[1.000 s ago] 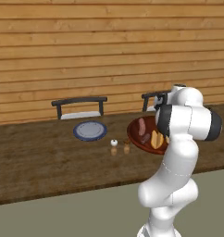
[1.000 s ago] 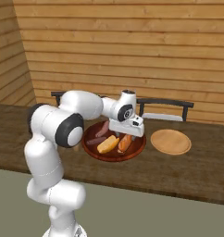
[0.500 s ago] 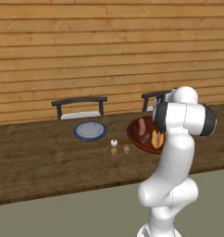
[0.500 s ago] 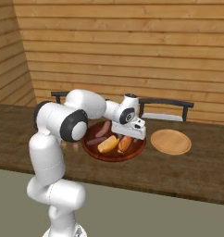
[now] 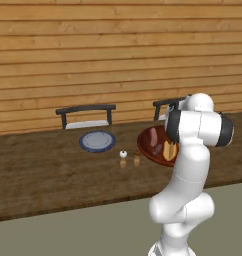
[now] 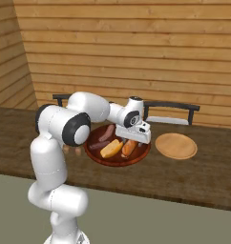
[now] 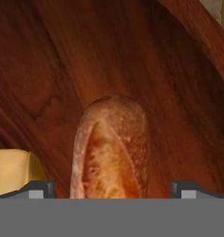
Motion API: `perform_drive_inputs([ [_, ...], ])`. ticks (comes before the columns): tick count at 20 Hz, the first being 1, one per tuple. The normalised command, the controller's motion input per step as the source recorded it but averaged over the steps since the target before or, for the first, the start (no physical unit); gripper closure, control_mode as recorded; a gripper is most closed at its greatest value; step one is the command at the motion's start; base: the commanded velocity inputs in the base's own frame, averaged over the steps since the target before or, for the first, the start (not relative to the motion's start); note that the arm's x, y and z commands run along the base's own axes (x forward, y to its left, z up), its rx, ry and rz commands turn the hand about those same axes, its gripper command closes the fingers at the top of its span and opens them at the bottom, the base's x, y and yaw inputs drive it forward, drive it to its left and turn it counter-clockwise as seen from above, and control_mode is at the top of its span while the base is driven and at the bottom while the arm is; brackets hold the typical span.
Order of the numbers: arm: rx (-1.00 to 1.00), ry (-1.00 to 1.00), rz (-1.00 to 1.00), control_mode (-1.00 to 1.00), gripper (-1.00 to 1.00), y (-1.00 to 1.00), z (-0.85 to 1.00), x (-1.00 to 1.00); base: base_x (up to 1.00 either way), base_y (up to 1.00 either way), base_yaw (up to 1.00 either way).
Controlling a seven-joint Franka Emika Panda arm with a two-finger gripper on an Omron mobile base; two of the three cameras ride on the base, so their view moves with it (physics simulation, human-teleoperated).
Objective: Place one bun and one sausage from the bowl on each plate.
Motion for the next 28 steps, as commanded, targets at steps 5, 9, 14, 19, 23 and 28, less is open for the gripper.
perform_drive_inputs([
  [5, 0.0, 0.0, 0.0, -1.0, 1.0, 0.0, 0.0, 0.0, 0.0, 0.0, 0.0],
  [9, -0.03, 0.01, 0.0, -1.0, 1.0, 0.0, 0.14, 0.0, 0.0, 0.0, 0.0],
  [14, -0.15, -0.02, 0.0, -1.0, 1.0, -0.05, 0.67, -0.27, 0.0, 0.0, 0.0],
  [19, -0.17, -0.19, 0.01, -1.0, 1.0, -0.57, 0.99, -0.52, 0.0, 0.0, 0.0],
  [23, -0.09, -0.17, 0.01, -1.0, 1.0, -0.84, 0.76, -0.27, 0.0, 0.0, 0.0],
  [28, 0.0, -0.05, 0.0, -1.0, 1.0, -0.73, 0.34, -0.08, 0.0, 0.0, 0.0],
])
